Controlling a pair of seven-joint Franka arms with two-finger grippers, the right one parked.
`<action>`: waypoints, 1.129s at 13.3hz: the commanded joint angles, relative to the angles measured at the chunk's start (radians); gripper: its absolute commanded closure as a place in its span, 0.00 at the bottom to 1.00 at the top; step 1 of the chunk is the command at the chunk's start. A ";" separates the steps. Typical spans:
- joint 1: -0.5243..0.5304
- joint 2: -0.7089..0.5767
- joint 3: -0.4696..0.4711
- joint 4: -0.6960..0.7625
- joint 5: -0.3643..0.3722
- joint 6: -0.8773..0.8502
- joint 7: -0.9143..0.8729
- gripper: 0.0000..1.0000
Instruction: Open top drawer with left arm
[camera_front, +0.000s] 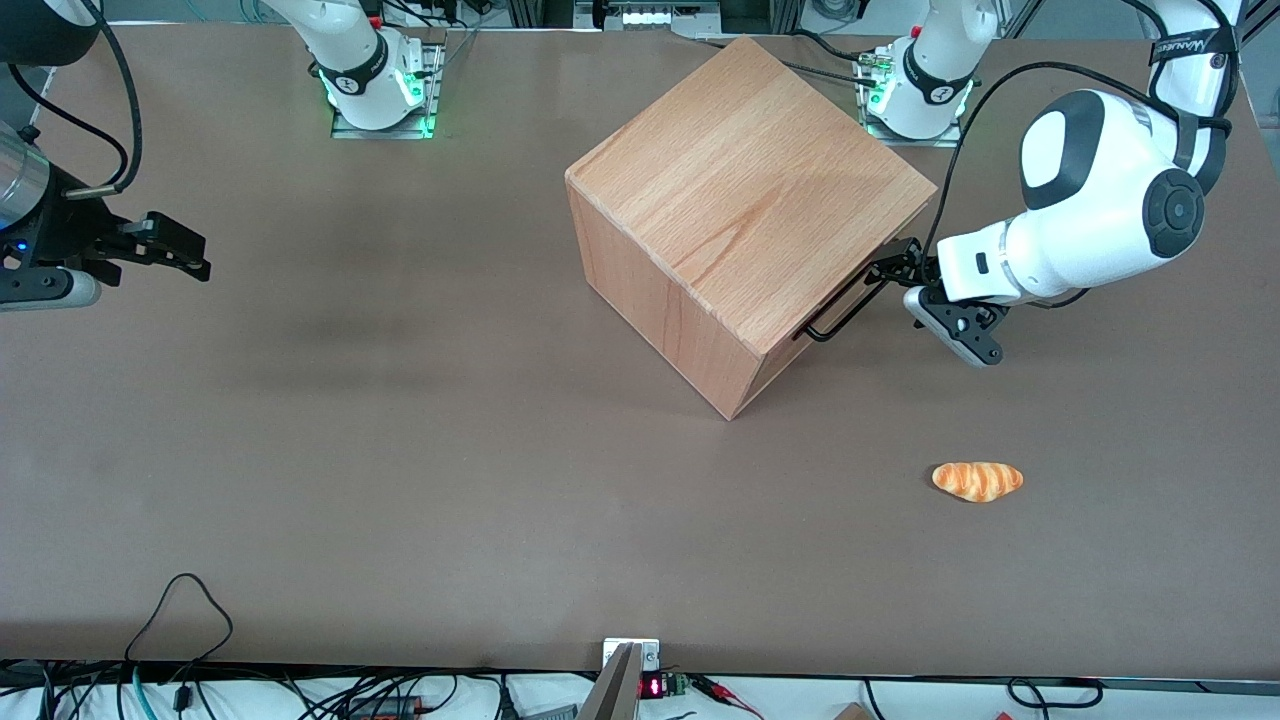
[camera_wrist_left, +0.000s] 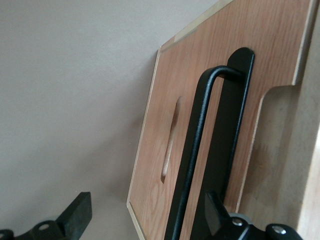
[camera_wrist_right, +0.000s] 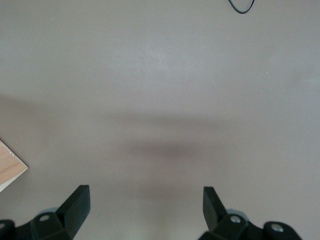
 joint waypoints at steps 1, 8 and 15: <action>-0.012 0.014 -0.001 -0.002 -0.030 0.033 0.027 0.00; -0.007 0.046 0.011 -0.004 -0.036 0.065 0.098 0.00; 0.002 0.048 0.108 -0.001 0.004 0.200 0.162 0.00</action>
